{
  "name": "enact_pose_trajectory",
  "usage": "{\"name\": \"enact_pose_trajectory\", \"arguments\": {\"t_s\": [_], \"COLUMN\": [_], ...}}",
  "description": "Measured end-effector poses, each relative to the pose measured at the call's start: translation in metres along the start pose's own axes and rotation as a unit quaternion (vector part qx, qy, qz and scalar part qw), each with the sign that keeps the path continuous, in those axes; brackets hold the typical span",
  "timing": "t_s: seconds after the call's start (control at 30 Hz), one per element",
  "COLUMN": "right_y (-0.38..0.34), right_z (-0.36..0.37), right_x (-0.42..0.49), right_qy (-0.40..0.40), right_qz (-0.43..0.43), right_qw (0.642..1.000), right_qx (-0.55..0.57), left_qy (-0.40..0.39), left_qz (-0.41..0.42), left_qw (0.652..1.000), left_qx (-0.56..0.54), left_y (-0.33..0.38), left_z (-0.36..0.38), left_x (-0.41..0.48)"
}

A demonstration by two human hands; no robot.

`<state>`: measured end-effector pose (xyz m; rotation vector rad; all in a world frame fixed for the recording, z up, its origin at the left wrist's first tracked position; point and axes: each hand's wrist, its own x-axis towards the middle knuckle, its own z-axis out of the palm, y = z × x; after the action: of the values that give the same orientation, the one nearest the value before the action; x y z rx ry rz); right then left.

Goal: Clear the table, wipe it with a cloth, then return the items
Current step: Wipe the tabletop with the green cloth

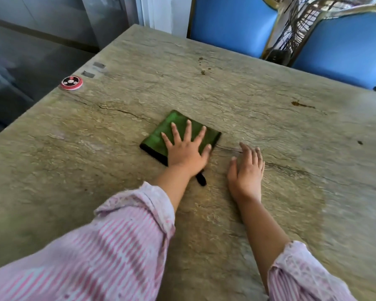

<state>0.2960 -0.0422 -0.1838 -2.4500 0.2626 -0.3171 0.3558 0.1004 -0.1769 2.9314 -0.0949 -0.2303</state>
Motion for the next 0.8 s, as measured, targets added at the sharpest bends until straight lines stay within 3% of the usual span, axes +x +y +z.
{"name": "enact_pose_trajectory", "arguments": {"t_s": [0.2,0.27,0.33,0.4,0.5,0.6,0.8], "right_y": [-0.003,-0.002,-0.007,-0.023,-0.040,-0.043,-0.048], "right_z": [-0.021,-0.025,-0.025,-0.026,-0.014,0.002,0.020], "right_x": [-0.007,-0.009,-0.009,-0.014,-0.029,-0.040,-0.017], "right_qy": [0.059,0.057,0.024,-0.074,-0.224,-0.285,-0.260], "right_qz": [0.092,0.073,0.000,-0.083,-0.175,-0.167,-0.106], "right_qw": [0.958,0.973,0.993,0.992,0.956,0.927,0.938], "right_qx": [0.265,0.210,0.118,0.066,-0.070,-0.178,-0.202], "left_qy": [-0.046,-0.034,0.019,0.071,0.062,0.057,0.057], "left_qz": [0.138,0.161,0.125,0.046,-0.035,-0.059,-0.059], "left_qw": [0.989,0.983,0.984,0.991,0.996,0.996,0.996], "left_qx": [0.004,-0.075,-0.128,-0.108,-0.060,-0.043,-0.033], "left_y": [0.041,0.029,0.009,-0.015,-0.050,-0.073,-0.086], "left_z": [0.016,0.010,0.003,-0.002,-0.005,-0.010,-0.021], "left_x": [-0.085,-0.097,-0.101,-0.107,-0.111,-0.106,-0.067]}}
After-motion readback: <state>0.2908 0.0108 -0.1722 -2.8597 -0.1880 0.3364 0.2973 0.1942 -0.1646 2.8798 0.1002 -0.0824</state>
